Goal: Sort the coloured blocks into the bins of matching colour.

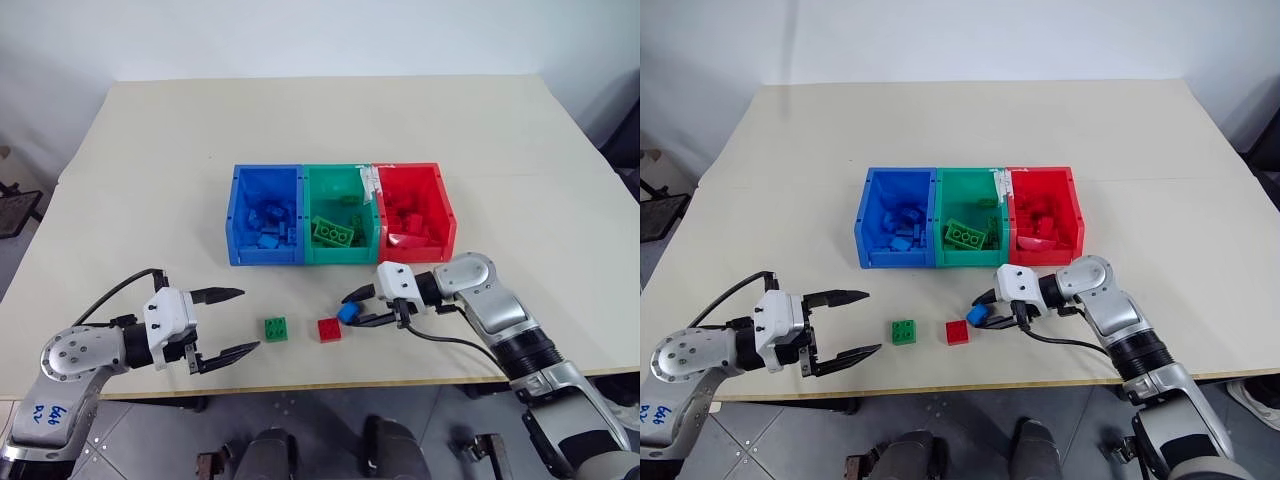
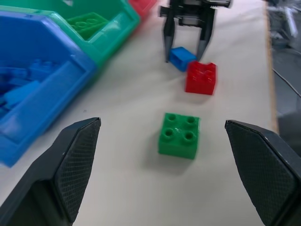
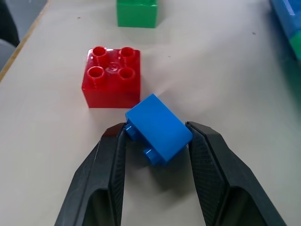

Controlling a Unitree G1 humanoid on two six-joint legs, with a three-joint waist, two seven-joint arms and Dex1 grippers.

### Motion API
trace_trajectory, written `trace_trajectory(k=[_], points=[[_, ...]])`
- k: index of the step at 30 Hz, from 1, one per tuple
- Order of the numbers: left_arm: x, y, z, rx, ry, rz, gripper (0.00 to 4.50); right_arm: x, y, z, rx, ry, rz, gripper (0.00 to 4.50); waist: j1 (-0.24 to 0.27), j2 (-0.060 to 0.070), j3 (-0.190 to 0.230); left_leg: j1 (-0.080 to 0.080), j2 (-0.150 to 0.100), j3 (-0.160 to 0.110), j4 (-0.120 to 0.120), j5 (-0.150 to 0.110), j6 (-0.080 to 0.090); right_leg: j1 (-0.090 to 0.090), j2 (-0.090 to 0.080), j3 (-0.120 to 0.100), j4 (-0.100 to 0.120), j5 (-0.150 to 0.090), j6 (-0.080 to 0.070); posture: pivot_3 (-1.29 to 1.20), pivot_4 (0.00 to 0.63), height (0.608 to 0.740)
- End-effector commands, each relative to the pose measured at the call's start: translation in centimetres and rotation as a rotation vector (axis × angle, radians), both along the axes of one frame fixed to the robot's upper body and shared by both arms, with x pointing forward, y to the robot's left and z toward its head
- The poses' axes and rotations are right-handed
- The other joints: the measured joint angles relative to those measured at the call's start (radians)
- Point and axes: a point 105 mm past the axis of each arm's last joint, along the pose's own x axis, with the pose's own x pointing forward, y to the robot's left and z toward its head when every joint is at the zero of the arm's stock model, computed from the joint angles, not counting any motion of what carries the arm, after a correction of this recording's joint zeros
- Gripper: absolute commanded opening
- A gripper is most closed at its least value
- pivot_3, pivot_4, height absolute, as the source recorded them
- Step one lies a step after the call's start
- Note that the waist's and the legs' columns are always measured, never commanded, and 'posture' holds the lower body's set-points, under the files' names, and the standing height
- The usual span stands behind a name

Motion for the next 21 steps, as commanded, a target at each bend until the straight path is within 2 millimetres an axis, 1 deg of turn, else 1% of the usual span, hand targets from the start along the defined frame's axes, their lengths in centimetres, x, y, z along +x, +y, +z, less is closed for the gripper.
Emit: trace_trajectory(k=[1, 2, 3, 4, 5, 6, 8, 9, 12, 14, 16, 18, 19, 21], points=[[0.1, 0.8, 1.6, -0.088, -0.053, 0.113, 4.5, 1.3, 0.8, 4.1, 0.09, -0.062, -0.082, 1.56, -0.001, 0.0, 0.0, 0.0, 0.0, 0.0, 0.0, 0.0, 0.0, 0.0, 0.0, 0.0, 0.0, 0.0, 0.0, 0.0, 0.15, 0.74], [0.1, 1.0, 1.7, -0.104, -0.054, 0.136, 4.5, 1.5, 1.2, 4.7, 0.106, -0.062, -0.09, 1.56, -0.001, 0.0, 0.0, 0.0, 0.001, 0.0, 0.0, 0.0, 0.0, 0.0, 0.0, 0.0, 0.0, 0.0, 0.0, 0.0, 0.15, 0.74], [0.0, 1.6, 1.7, -0.12, -0.052, 0.174, 4.5, 2.0, 3.0, 6.7, 0.191, -0.049, -0.11, 1.56, -0.002, 0.0, 0.0, 0.0, 0.001, 0.0, 0.0, 0.0, 0.0, -0.001, 0.0, 0.0, 0.001, 0.0, 0.0, 0.0, 0.15, 0.74], [-0.1, 1.9, 1.6, -0.128, -0.05, 0.199, 4.5, 2.2, 4.2, 8.0, 0.248, -0.031, -0.123, 1.56, -0.01, 0.0, 0.0, 0.0, 0.002, 0.0, 0.0, 0.0, 0.0, -0.001, 0.001, 0.0, 0.001, 0.0, 0.0, 0.0, 0.15, 0.74], [-0.1, 2.1, 1.6, -0.133, -0.049, 0.216, 4.5, 2.3, 5.0, 8.8, 0.283, -0.016, -0.132, 1.56, -0.017, 0.0, 0.0, 0.001, 0.002, 0.0, 0.0, 0.0, -0.001, -0.001, 0.002, 0.0, 0.001, 0.0, -0.001, 0.0, 0.15, 0.74], [-0.3, 2.5, 1.4, -0.138, -0.043, 0.238, 4.5, 3.0, 6.1, 9.8, 0.318, -0.016, -0.161, 1.56, -0.023, 0.0, 0.0, 0.001, 0.003, 0.0, 0.0, 0.0, -0.001, -0.001, 0.002, 0.0, 0.002, 0.0, -0.001, 0.0, 0.15, 0.74], [-0.7, 3.0, 1.0, -0.137, -0.03, 0.268, 4.5, 4.4, 8.3, 10.8, 0.343, -0.042, -0.202, 1.56, -0.026, 0.0, 0.0, 0.001, 0.005, 0.0, 0.0, -0.001, -0.003, -0.002, 0.004, 0.0, 0.003, 0.0, -0.001, 0.0, 0.15, 0.74], [-0.8, 3.1, 0.8, -0.138, -0.026, 0.281, 4.5, 4.9, 9.3, 11.0, 0.34, -0.058, -0.205, 1.56, -0.029, 0.0, 0.0, 0.001, 0.006, 0.0, 0.0, -0.002, -0.003, -0.003, 0.005, 0.0, 0.003, 0.0, -0.001, 0.0, 0.15, 0.74], [-0.9, 3.1, 0.7, -0.133, -0.023, 0.284, 4.5, 5.7, 11.3, 11.4, 0.338, -0.078, -0.2, 1.56, -0.022, 0.0, 0.0, 0.0, 0.007, 0.0, -0.001, -0.002, -0.004, -0.003, 0.006, -0.001, 0.003, 0.0, -0.001, 0.0, 0.15, 0.74], [-0.9, 3.1, 0.7, -0.128, -0.025, 0.281, 4.5, 6.4, 12.1, 11.7, 0.353, -0.073, -0.221, 1.56, -0.022, 0.0, 0.0, 0.0, 0.007, 0.0, -0.001, -0.002, -0.004, -0.003, 0.006, -0.001, 0.002, 0.0, -0.001, 0.0, 0.15, 0.74], [-0.9, 3.1, 0.8, -0.121, -0.029, 0.279, 4.5, 6.7, 12.3, 11.7, 0.353, -0.073, -0.224, 2.32, -0.025, 0.0, 0.0, -0.001, 0.007, 0.0, -0.001, -0.002, -0.004, -0.003, 0.006, 0.0, 0.002, 0.0, -0.001, 0.0, 0.15, 0.74], [-0.9, 3.1, 0.9, -0.117, -0.031, 0.278, 4.5, 6.7, 12.3, 11.7, 0.356, -0.075, -0.218, 2.92, -0.027, 0.0, 0.0, 0.0, 0.008, 0.0, -0.001, -0.003, -0.005, -0.003, 0.008, 0.0, 0.002, 0.0, -0.002, 0.0, 0.15, 0.74], [-0.9, 3.1, 0.9, -0.115, -0.032, 0.278, 4.5, 6.7, 12.2, 11.7, 0.361, -0.077, -0.215, 3.34, -0.029, 0.0, 0.0, 0.0, 0.009, 0.0, -0.001, -0.003, -0.005, -0.003, 0.008, 0.0, 0.002, 0.0, -0.002, 0.0, 0.15, 0.74], [-0.9, 3.1, 0.9, -0.114, -0.032, 0.278, 4.5, 6.7, 11.9, 12.1, 0.375, -0.094, -0.216, 4.01, -0.034, 0.0, 0.0, 0.0, 0.01, 0.0, -0.001, -0.003, -0.005, -0.004, 0.009, 0.0, 0.002, -0.001, -0.002, 0.0, 0.15, 0.74]])
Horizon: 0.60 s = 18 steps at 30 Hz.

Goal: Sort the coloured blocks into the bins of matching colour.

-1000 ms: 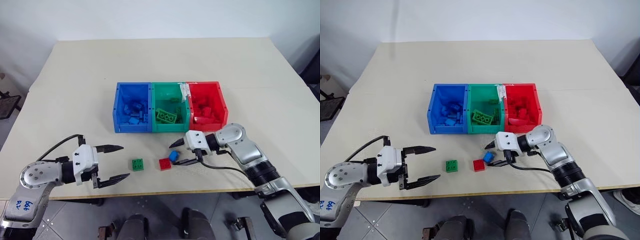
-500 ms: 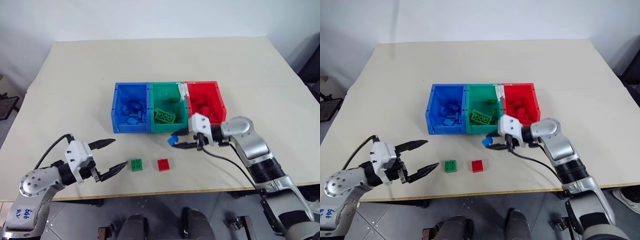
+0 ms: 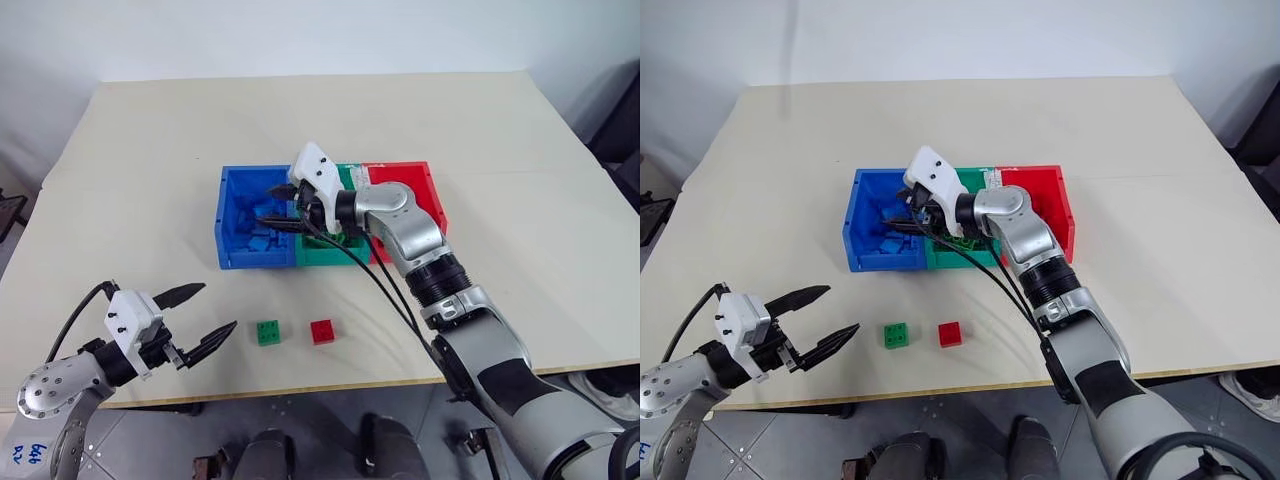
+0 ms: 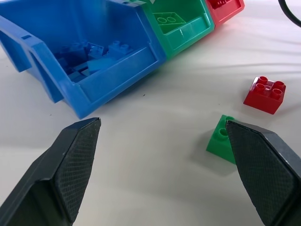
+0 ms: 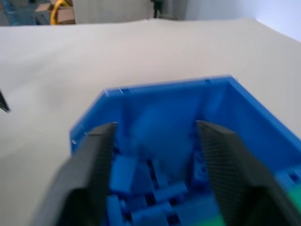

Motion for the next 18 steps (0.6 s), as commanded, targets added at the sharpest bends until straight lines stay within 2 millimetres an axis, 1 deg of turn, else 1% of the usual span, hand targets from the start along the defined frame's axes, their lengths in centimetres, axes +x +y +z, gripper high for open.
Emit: trace_trajectory(k=[1, 2, 3, 5, 7, 10, 14, 17, 18], points=[[-0.2, -0.1, 1.0, 0.017, -0.047, -0.007, 4.5, -0.4, -0.3, 2.3, 0.054, -0.085, 0.023, 4.37, -0.004, 0.0, 0.0, 0.0, 0.0, 0.0, 0.0, 0.0, 0.0, 0.0, 0.0, 0.0, 0.0, 0.0, 0.0, 0.0, 0.15, 0.74], [-0.2, -0.1, 1.1, 0.018, -0.048, -0.01, 4.5, -0.7, -0.7, 2.6, 0.07, -0.099, 0.041, 4.47, -0.005, 0.0, 0.0, 0.0, 0.001, 0.0, 0.0, 0.0, 0.0, 0.0, 0.001, 0.0, 0.0, 0.0, 0.0, 0.0, 0.15, 0.74], [-0.1, -0.1, 1.1, 0.019, -0.049, -0.013, 4.5, -1.1, -1.1, 2.9, 0.083, -0.114, 0.066, 4.47, -0.005, 0.0, 0.0, 0.0, 0.001, 0.0, 0.0, 0.0, 0.0, 0.0, 0.001, 0.0, 0.0, 0.0, -0.001, 0.0, 0.15, 0.74], [0.1, -0.1, 1.3, 0.02, -0.052, -0.023, 4.5, -2.1, -2.5, 3.1, 0.101, -0.161, 0.116, 4.47, 0.001, 0.0, 0.0, 0.0, 0.001, 0.0, 0.0, 0.0, 0.0, 0.0, 0.001, 0.0, 0.0, 0.0, -0.001, 0.0, 0.15, 0.74], [0.3, -0.1, 1.4, 0.024, -0.05, -0.034, 4.5, -3.5, -4.3, 2.8, 0.106, -0.193, 0.178, 4.47, 0.007, 0.0, 0.0, 0.0, 0.001, 0.0, 0.0, 0.0, 0.0, 0.0, 0.001, 0.0, 0.0, 0.0, -0.001, 0.0, 0.15, 0.74], [0.5, 0.2, 1.4, 0.041, -0.034, -0.058, 4.5, -5.5, -7.8, 1.4, 0.103, -0.191, 0.23, 4.47, 0.01, 0.0, 0.0, 0.0, 0.001, 0.0, 0.0, 0.0, 0.0, 0.001, 0.001, 0.0, -0.001, 0.0, -0.001, 0.0, 0.15, 0.74], [0.6, 0.8, 1.2, 0.068, -0.015, -0.079, 4.5, -7.6, -11.3, -0.9, 0.032, -0.182, 0.257, 4.47, 0.009, 0.0, 0.0, 0.0, 0.001, 0.001, 0.0, 0.0, 0.0, 0.001, 0.001, 0.001, -0.002, 0.0, -0.001, 0.0, 0.15, 0.74], [0.8, 2.1, 1.1, 0.117, 0.007, -0.099, 4.5, -9.9, -15.9, -3.5, -0.031, -0.127, 0.218, 4.47, 0.011, 0.0, 0.0, 0.001, 0.002, 0.002, 0.0, 0.0, 0.0, 0.001, 0.001, 0.001, -0.002, 0.0, -0.001, 0.0, 0.15, 0.74], [0.9, 2.5, 1.1, 0.129, 0.01, -0.1, 4.5, -10.6, -17.1, -4.1, -0.053, -0.112, 0.201, 4.47, 0.015, 0.0, 0.0, 0.001, 0.002, 0.002, -0.001, -0.001, 0.0, 0.001, 0.001, 0.001, -0.002, 0.0, -0.001, 0.0, 0.15, 0.74]])
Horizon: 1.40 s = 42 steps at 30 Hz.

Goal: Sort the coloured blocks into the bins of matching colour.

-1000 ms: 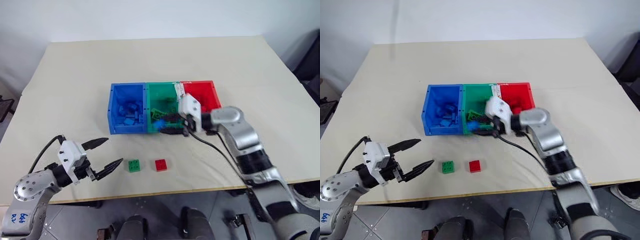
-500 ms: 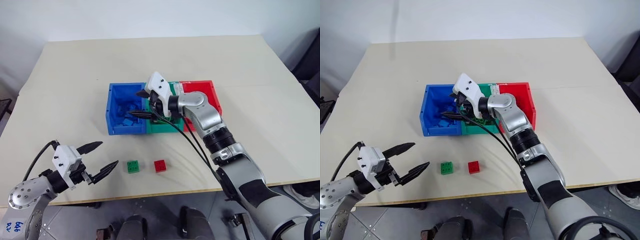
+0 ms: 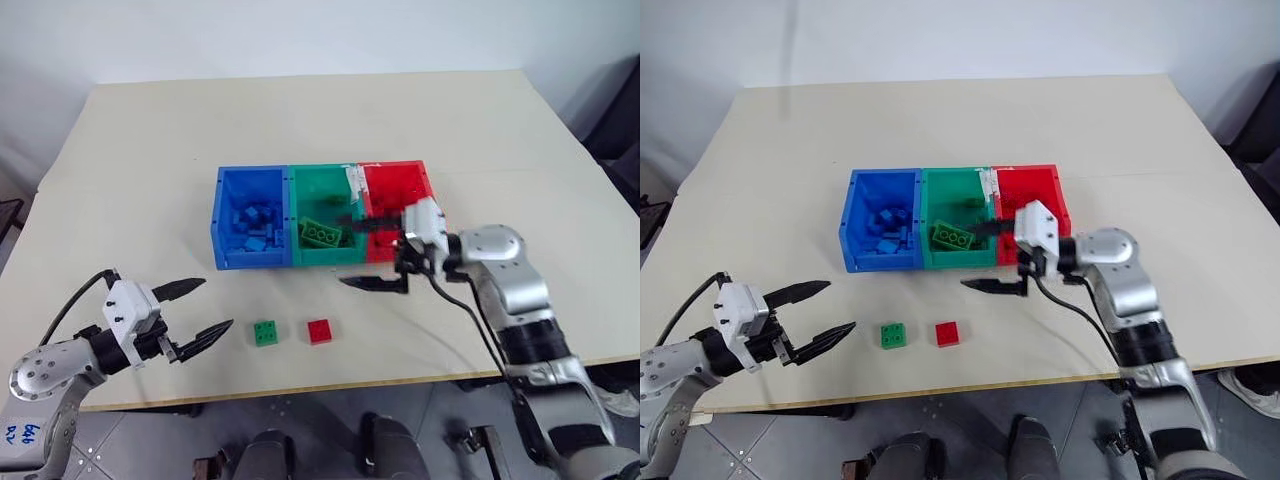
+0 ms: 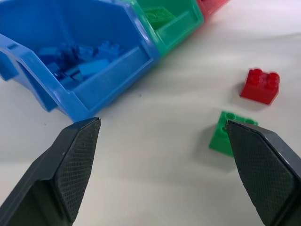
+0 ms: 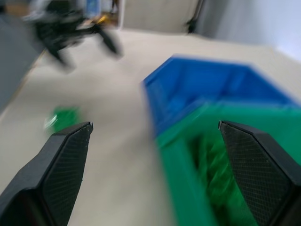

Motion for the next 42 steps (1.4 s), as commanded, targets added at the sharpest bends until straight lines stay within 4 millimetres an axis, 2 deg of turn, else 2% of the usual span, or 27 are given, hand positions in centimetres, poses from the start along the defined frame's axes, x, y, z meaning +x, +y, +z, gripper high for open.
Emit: trace_trajectory(k=[1, 4, 6, 8, 14, 17, 22, 26, 28, 32, 35, 42], points=[[0.1, 1.9, 0.6, 0.052, -0.011, -0.001, 4.5, -2.6, -3.5, -0.3, -0.04, -0.019, -0.015, 4.47, 0.007, 0.0, 0.0, 0.0, 0.0, 0.0, 0.0, 0.0, 0.0, 0.0, 0.0, 0.0, 0.0, 0.0, 0.0, 0.0, 0.15, 0.74], [-0.3, 3.0, -0.4, 0.158, 0.034, -0.061, 4.5, -4.4, -5.3, -1.2, -0.074, 0.032, -0.055, 4.47, 0.013, 0.0, 0.0, 0.0, 0.0, 0.002, 0.001, -0.001, 0.001, 0.0, 0.0, 0.001, -0.002, 0.0, 0.0, 0.0, 0.15, 0.74], [-0.5, 2.9, -0.5, 0.18, 0.07, -0.108, 4.5, -5.3, -6.2, -1.9, -0.113, 0.046, -0.073, 4.47, 0.011, 0.0, 0.0, 0.001, 0.0, 0.005, 0.001, -0.001, 0.001, 0.0, 0.0, 0.002, -0.002, 0.0, 0.0, 0.0, 0.15, 0.74], [-0.9, 1.4, -0.2, 0.175, 0.107, -0.199, 4.5, -5.7, -6.8, -2.1, -0.12, 0.035, -0.103, 4.47, 0.015, 0.0, 0.0, 0.001, 0.0, 0.005, 0.001, -0.001, 0.002, 0.0, 0.0, 0.003, -0.002, 0.0, -0.001, 0.0, 0.15, 0.74], [-1.5, -5.2, 0.6, 0.238, 0.127, -0.46, 4.5, -5.5, -7.5, -1.4, -0.105, 0.011, -0.188, 4.47, 0.036, 0.0, 0.0, 0.001, 0.0, 0.006, 0.003, -0.001, 0.002, 0.001, 0.0, 0.005, -0.002, 0.0, -0.001, 0.0, 0.15, 0.74], [-0.6, -8.6, 0.6, 0.251, 0.122, -0.484, 4.5, -5.7, -7.6, -1.4, -0.102, 0.014, -0.221, 4.47, 0.05, 0.0, 0.0, 0.001, 0.0, 0.006, 0.004, -0.001, 0.002, 0.001, 0.0, 0.005, -0.001, 0.0, -0.001, 0.0, 0.15, 0.74], [0.7, -12.6, -0.3, 0.278, 0.165, -0.472, 4.5, -6.5, -7.5, -1.5, -0.105, 0.017, -0.25, 4.47, 0.052, 0.0, 0.0, 0.001, -0.001, 0.006, 0.004, -0.001, 0.002, 0.001, 0.0, 0.005, -0.001, 0.0, -0.001, 0.0, 0.15, 0.74], [2.4, -14.7, -2.3, 0.364, 0.148, -0.453, 4.5, -7.3, -7.8, -1.7, -0.11, 0.019, -0.301, 4.47, 0.055, 0.0, 0.0, 0.001, -0.001, 0.006, 0.005, -0.001, 0.002, 0.001, 0.0, 0.005, -0.001, 0.0, -0.001, 0.0, 0.15, 0.74], [3.0, -15.5, -2.5, 0.352, 0.17, -0.444, 4.5, -7.8, -8.1, -2.1, -0.124, 0.028, -0.323, 4.47, 0.056, 0.0, 0.0, 0.001, -0.001, 0.006, 0.005, -0.001, 0.002, 0.002, 0.001, 0.005, -0.002, 0.0, -0.001, 0.0, 0.15, 0.74], [2.9, -16.3, -2.8, 0.386, 0.206, -0.492, 4.5, -8.3, -9.1, -2.4, -0.148, 0.036, -0.376, 4.47, 0.056, -0.001, 0.0, 0.0, -0.001, 0.006, 0.005, -0.001, 0.002, 0.002, 0.001, 0.005, -0.002, 0.0, -0.001, 0.0, 0.15, 0.74], [2.9, -16.4, -3.0, 0.407, 0.2, -0.5, 3.86, -8.4, -9.3, -2.4, -0.151, 0.03, -0.39, 4.5, 0.053, 0.0, 0.0, 0.001, -0.001, 0.006, 0.005, -0.001, 0.002, 0.002, 0.001, 0.005, -0.002, 0.0, -0.001, 0.0, 0.15, 0.74], [2.5, -16.7, -2.5, 0.363, 0.189, -0.524, 1.65, -8.6, -9.4, -2.5, -0.132, 0.03, -0.456, 4.5, 0.06, -0.001, 0.0, 0.001, -0.001, 0.006, 0.006, -0.001, 0.002, 0.002, 0.001, 0.005, -0.002, 0.0, -0.001, 0.0, 0.15, 0.74]])
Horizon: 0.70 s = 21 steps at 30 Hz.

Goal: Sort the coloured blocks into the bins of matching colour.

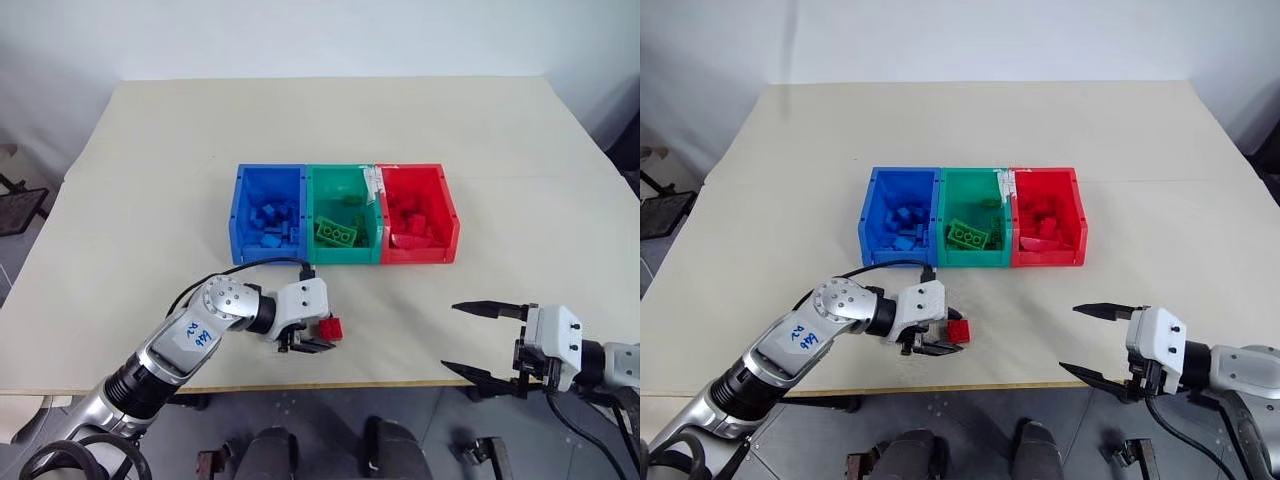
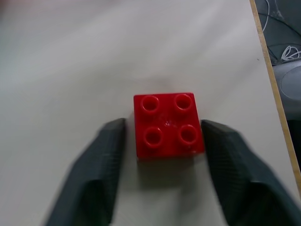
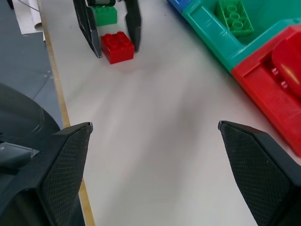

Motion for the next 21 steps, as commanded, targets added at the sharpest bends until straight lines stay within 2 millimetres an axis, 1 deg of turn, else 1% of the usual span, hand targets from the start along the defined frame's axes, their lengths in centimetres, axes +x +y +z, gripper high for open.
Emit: trace_trajectory(k=[1, 2, 3, 7, 9, 11, 13, 14, 17, 18, 20, 21], points=[[-0.2, -0.5, 1.1, -0.063, -0.021, -0.02, 1.46, -0.3, -0.1, 0.9, 0.009, -0.047, -0.04, 4.5, 0.005, 0.0, 0.0, 0.0, 0.0, 0.0, 0.0, 0.0, 0.0, 0.0, 0.0, 0.0, 0.0, 0.0, 0.0, 0.0, 0.15, 0.74], [-0.1, -0.7, 1.4, -0.081, -0.029, -0.026, 1.47, -0.4, 0.0, 0.9, 0.016, -0.05, -0.05, 4.5, 0.007, 0.0, 0.0, 0.0, 0.0, 0.0, 0.0, 0.0, 0.0, 0.0, 0.0, 0.0, 0.0, 0.0, 0.0, 0.0, 0.15, 0.74], [0.3, -1.0, 2.1, -0.122, -0.054, -0.019, 1.47, -0.5, 0.1, 1.1, 0.035, -0.062, -0.06, 4.5, 0.01, 0.0, 0.0, 0.0, 0.0, 0.0, 0.0, 0.0, 0.0, 0.0, 0.0, 0.0, 0.0, 0.0, 0.0, 0.0, 0.15, 0.74], [2.6, -2.5, 5.9, -0.3, -0.196, -0.015, 1.47, -0.1, -0.4, 2.3, 0.117, -0.128, -0.167, 4.5, 0.022, 0.0, 0.0, 0.0, 0.0, 0.0, 0.003, 0.0, 0.0, 0.001, 0.0, 0.0, 0.0, 0.0, 0.0, 0.0, 0.15, 0.74], [4.1, -3.6, 7.9, -0.383, -0.249, -0.009, 1.47, 0.4, -1.0, 3.1, 0.175, -0.172, -0.259, 4.5, 0.026, 0.0, 0.0, -0.001, 0.0, 0.0, 0.004, 0.0, 0.0, 0.001, 0.0, 0.0, 0.0, 0.0, -0.001, 0.0, 0.15, 0.74], [5.9, -4.9, 9.3, -0.421, -0.308, 0.001, 1.47, 0.9, -1.6, 3.6, 0.225, -0.201, -0.341, 4.5, 0.03, 0.0, 0.0, -0.001, -0.001, 0.0, 0.006, 0.0, 0.001, 0.002, 0.0, 0.0, 0.0, 0.0, -0.001, 0.0, 0.15, 0.74], [7.8, -6.6, 10.6, -0.436, -0.371, 0.008, 1.47, 1.3, -2.2, 4.1, 0.26, -0.222, -0.408, 4.5, 0.033, -0.001, 0.0, -0.001, -0.001, 0.0, 0.006, 0.0, 0.001, 0.002, 0.0, 0.0, 0.0, 0.001, -0.001, 0.0, 0.15, 0.74], [8.6, -7.6, 11.1, -0.438, -0.397, 0.009, 1.47, 1.4, -2.4, 4.3, 0.274, -0.236, -0.439, 4.5, 0.034, -0.001, 0.0, -0.002, -0.001, 0.0, 0.006, 0.0, 0.001, 0.002, 0.0, 0.0, -0.001, 0.001, -0.001, 0.0, 0.15, 0.74], [10.5, -10.9, 12.4, -0.445, -0.459, 0.004, 1.47, 1.7, -3.3, 4.6, 0.288, -0.266, -0.528, 4.5, 0.037, -0.001, 0.0, -0.002, -0.002, 0.001, 0.005, 0.0, 0.002, 0.002, 0.0, 0.0, -0.002, 0.001, -0.001, 0.0, 0.15, 0.74], [10.9, -11.9, 12.6, -0.448, -0.459, 0.002, 1.47, 1.7, -3.6, 4.7, 0.291, -0.271, -0.553, 4.5, 0.037, -0.001, 0.0, -0.002, -0.002, 0.001, 0.005, 0.0, 0.002, 0.002, 0.0, -0.001, -0.003, 0.001, -0.001, 0.0, 0.15, 0.74], [11.3, -13.3, 12.7, -0.463, -0.45, 0.003, 1.47, 1.6, -4.0, 4.8, 0.293, -0.275, -0.583, 4.5, 0.039, -0.001, 0.0, -0.003, -0.002, 0.002, 0.005, -0.001, 0.003, 0.001, 0.0, -0.001, -0.004, 0.001, -0.001, 0.0, 0.15, 0.74], [11.5, -13.8, 12.5, -0.439, -0.451, -0.003, 1.47, 1.5, -3.9, 4.7, 0.287, -0.275, -0.583, 4.5, 0.039, -0.001, 0.0, -0.003, -0.002, 0.002, 0.004, -0.001, 0.003, 0.001, 0.0, 0.0, -0.004, 0.001, 0.0, 0.0, 0.15, 0.74]])
